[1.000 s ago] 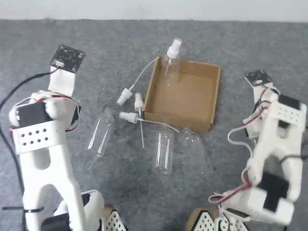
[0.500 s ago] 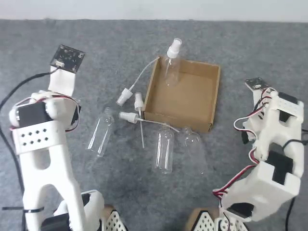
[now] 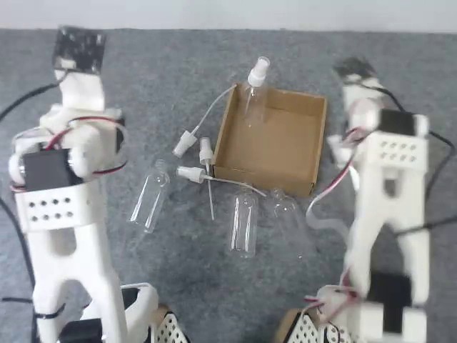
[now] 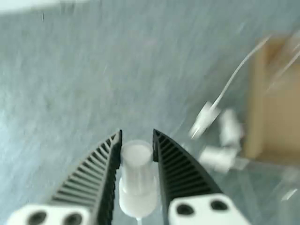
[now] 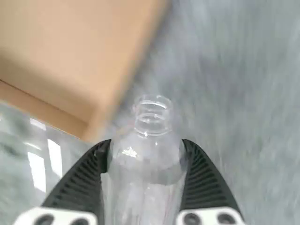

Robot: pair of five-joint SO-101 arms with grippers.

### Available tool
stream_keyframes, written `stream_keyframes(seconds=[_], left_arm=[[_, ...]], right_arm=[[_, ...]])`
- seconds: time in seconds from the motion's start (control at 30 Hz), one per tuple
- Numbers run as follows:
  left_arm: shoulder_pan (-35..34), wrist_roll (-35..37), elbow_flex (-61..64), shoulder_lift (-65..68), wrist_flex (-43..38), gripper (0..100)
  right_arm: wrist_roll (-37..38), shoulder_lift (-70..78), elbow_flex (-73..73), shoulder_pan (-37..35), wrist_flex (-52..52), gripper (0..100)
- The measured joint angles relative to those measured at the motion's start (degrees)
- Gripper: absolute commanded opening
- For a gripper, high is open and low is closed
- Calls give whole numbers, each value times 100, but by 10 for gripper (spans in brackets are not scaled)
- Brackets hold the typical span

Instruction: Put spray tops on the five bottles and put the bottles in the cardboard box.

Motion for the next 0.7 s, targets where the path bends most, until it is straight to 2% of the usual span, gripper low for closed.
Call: stream_keyframes(seconds=[0.23, 0.4, 0.53, 0.7], left_arm=[[818, 1785, -1073, 0, -985, 12], [897, 2822, -1442, 0, -1389, 12], [932, 3235, -1459, 0, -1407, 11], [914, 3455, -1459, 0, -1301, 11]], right_arm=[[-905, -1767, 1310, -2207, -1046, 6], [-1257, -2541, 2655, -3314, -2409, 6], [-1336, -3059, 3596, -3807, -3385, 6], [-1336, -3253, 4000, -3938, -3807, 6]])
